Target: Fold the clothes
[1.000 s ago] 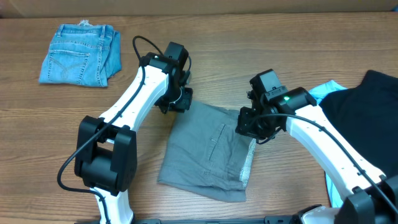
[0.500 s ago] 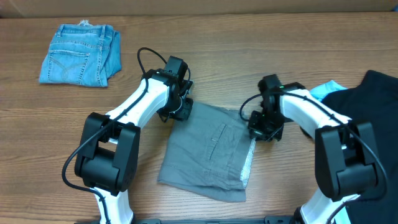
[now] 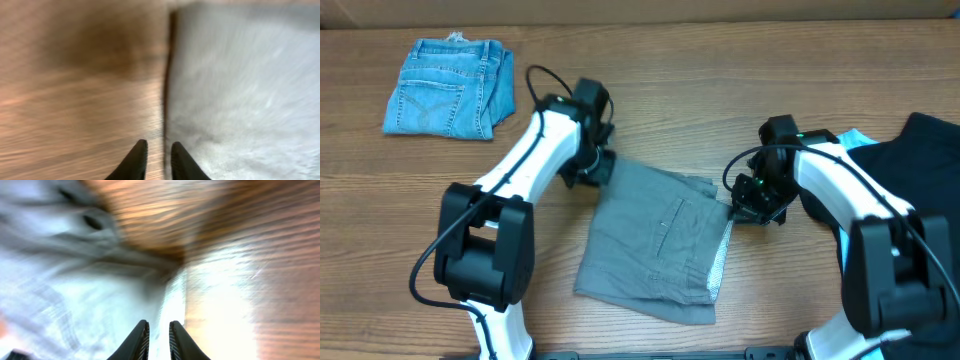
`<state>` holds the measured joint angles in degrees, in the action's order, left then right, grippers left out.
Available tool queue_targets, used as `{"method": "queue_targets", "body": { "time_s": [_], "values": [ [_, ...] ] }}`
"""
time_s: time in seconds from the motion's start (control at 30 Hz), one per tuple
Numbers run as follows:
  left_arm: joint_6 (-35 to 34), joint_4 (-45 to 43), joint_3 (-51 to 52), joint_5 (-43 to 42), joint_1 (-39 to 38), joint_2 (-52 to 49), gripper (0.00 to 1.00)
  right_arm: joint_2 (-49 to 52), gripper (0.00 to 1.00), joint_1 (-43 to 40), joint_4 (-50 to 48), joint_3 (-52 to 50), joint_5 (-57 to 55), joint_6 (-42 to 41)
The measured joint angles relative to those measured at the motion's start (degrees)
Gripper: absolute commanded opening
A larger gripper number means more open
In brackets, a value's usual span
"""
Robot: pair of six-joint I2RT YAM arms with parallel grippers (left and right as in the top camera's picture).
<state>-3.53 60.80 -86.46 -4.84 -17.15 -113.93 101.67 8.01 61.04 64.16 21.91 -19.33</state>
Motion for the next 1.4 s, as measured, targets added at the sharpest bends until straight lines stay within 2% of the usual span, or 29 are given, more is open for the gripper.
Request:
{"method": "queue_targets", "body": {
  "time_s": [0.07, 0.1, 0.27, 0.4, 0.6, 0.67, 0.83, 0.93, 1.0, 1.4],
  "values": [
    [1.09, -0.02, -3.1, -0.09, 0.96, 0.0, 0.44, -3.5, 0.18, 0.0, 0.9, 0.04, 1.9, 0.39],
    [1.46, -0.44, -4.35, -0.33, 1.18, 0.0, 0.46, -5.25, 0.18, 0.0, 1.7, 0.09, 2.86, 0.57],
    [4.2, -1.62, -5.97, -3.72, 1.77, 0.0, 0.39, -10.14, 0.18, 0.2, 8.33, 0.35, 7.1, 1.18],
    [7.02, -0.09, -5.95, -8.63, 1.77, 0.0, 0.42, -10.12, 0.21, 2.19, 9.33, -0.5, 8.15, 1.33],
    [9.2, -2.47, -5.84, -10.1, 1.77, 0.0, 0.48, -10.12, 0.27, 10.75, 6.97, -5.07, 8.9, 1.05],
    [9.7, -2.93, -5.73, -10.03, 1.77, 0.0, 0.48, -10.12, 0.29, 14.45, 4.81, -8.52, 9.25, -0.09],
    [9.81, -3.13, -4.76, -9.94, 1.77, 0.0, 0.47, -10.03, 0.38, 17.66, -3.13, -17.38, 9.46, -4.35],
    [9.97, -3.13, -4.7, -9.94, 1.77, 0.0, 0.47, -9.75, 0.38, 17.2, -12.0, -23.98, 9.4, -7.85],
    [9.97, -2.99, -4.66, -9.94, 1.77, 0.0, 0.48, -9.64, 0.37, 15.93, -13.86, -25.29, 11.02, -9.33],
    [9.97, -2.75, -4.66, -9.94, 1.77, 0.0, 0.52, -6.34, 0.37, 5.27, -15.43, -25.22, 16.52, -11.98]
  ]
}}
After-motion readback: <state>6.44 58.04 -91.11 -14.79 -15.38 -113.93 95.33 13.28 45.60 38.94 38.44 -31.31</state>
